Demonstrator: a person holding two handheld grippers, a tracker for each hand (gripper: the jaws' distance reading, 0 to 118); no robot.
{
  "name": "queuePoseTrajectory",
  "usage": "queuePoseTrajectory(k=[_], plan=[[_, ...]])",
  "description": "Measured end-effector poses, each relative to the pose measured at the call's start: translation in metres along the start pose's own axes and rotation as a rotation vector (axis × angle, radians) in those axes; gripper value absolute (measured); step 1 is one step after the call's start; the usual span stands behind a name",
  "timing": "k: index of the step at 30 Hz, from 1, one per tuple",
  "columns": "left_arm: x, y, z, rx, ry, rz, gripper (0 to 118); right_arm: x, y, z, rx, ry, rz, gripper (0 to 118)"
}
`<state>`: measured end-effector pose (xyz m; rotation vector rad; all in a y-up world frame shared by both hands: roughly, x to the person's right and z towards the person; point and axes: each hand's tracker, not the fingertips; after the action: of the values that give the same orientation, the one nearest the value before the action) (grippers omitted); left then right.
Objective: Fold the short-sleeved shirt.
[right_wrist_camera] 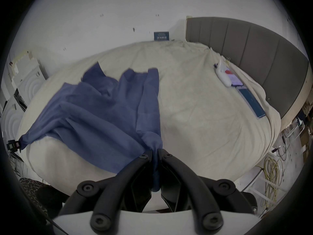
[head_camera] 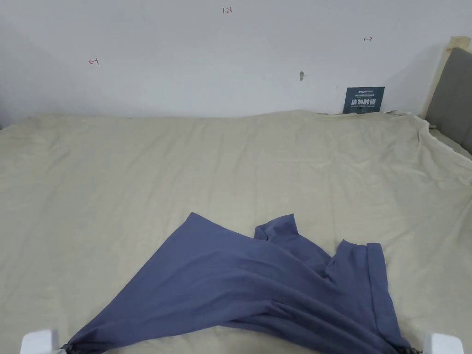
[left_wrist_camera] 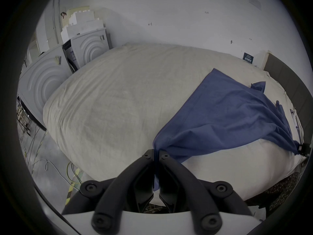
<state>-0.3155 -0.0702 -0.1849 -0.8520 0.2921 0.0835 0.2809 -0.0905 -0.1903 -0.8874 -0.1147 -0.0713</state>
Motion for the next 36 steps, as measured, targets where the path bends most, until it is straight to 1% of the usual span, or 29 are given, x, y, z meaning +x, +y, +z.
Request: queuePoseTrajectory(k=[5,6,7,8,9,10,11,12,13,16,18,19,21,23,26,28,29,30,31,32,33,34,36], plan=[[0.010,0.000,-0.021,-0.139,-0.012,0.086,2,-0.004,-0.004,-0.015,-0.070,0.003,-0.024,4],[0.011,0.000,-0.024,-0.164,-0.014,0.093,3,-0.005,-0.003,-0.015,-0.073,-0.003,-0.024,5],[0.012,0.001,-0.026,-0.162,-0.010,0.092,8,-0.009,-0.001,-0.009,-0.084,-0.008,-0.021,6],[0.014,0.003,-0.026,-0.164,0.000,0.092,15,-0.009,0.002,-0.008,-0.095,-0.009,-0.023,12],[0.017,0.004,-0.025,-0.171,0.004,0.093,32,-0.009,0.004,-0.005,-0.095,-0.016,-0.026,28],[0.017,0.006,-0.025,-0.170,-0.003,0.095,52,-0.008,0.007,-0.002,-0.092,-0.020,-0.028,46],[0.020,0.010,-0.023,-0.174,-0.002,0.094,74,-0.002,0.011,-0.001,-0.079,-0.022,-0.030,65],[0.022,0.013,-0.019,-0.171,-0.010,0.090,93,0.000,0.017,0.005,-0.049,-0.017,-0.034,81],[0.024,0.017,-0.014,-0.146,-0.022,0.083,101,0.000,0.024,0.013,-0.013,-0.016,-0.037,81],[0.036,0.040,0.014,0.012,-0.051,0.044,102,0.002,0.054,0.041,0.096,0.007,-0.031,81],[0.046,0.058,0.036,0.105,-0.058,0.014,102,-0.001,0.078,0.068,0.201,0.034,-0.037,81],[0.052,0.067,0.045,0.140,-0.066,-0.002,102,-0.006,0.088,0.082,0.250,0.045,-0.029,81],[0.063,0.087,0.068,0.239,-0.089,-0.023,102,-0.014,0.108,0.107,0.360,0.039,0.008,81],[0.075,0.102,0.087,0.326,-0.100,-0.021,102,-0.022,0.123,0.126,0.438,0.022,0.045,81],[0.092,0.119,0.108,0.436,-0.115,-0.024,102,-0.033,0.138,0.145,0.510,-0.008,0.053,80],[0.101,0.127,0.115,0.461,-0.139,-0.033,100,-0.042,0.140,0.154,0.555,-0.018,0.061,73],[0.106,0.131,0.116,0.485,-0.150,-0.041,97,-0.045,0.141,0.157,0.568,-0.030,0.062,66],[0.110,0.132,0.119,0.516,-0.170,-0.043,88,-0.048,0.140,0.159,0.584,-0.040,0.064,51],[0.114,0.133,0.121,0.538,-0.183,-0.049,76,-0.049,0.140,0.160,0.596,-0.041,0.062,37],[0.118,0.134,0.122,0.551,-0.198,-0.057,54,-0.052,0.140,0.161,0.609,-0.043,0.064,20],[0.121,0.137,0.120,0.557,-0.217,-0.064,15,-0.053,0.139,0.162,0.620,-0.042,0.062,2],[0.124,0.140,0.119,0.550,-0.247,-0.073,1,-0.054,0.138,0.163,0.634,-0.046,0.063,1],[0.128,0.147,0.112,0.519,-0.285,-0.057,0,-0.051,0.140,0.160,0.644,-0.025,0.074,1]])
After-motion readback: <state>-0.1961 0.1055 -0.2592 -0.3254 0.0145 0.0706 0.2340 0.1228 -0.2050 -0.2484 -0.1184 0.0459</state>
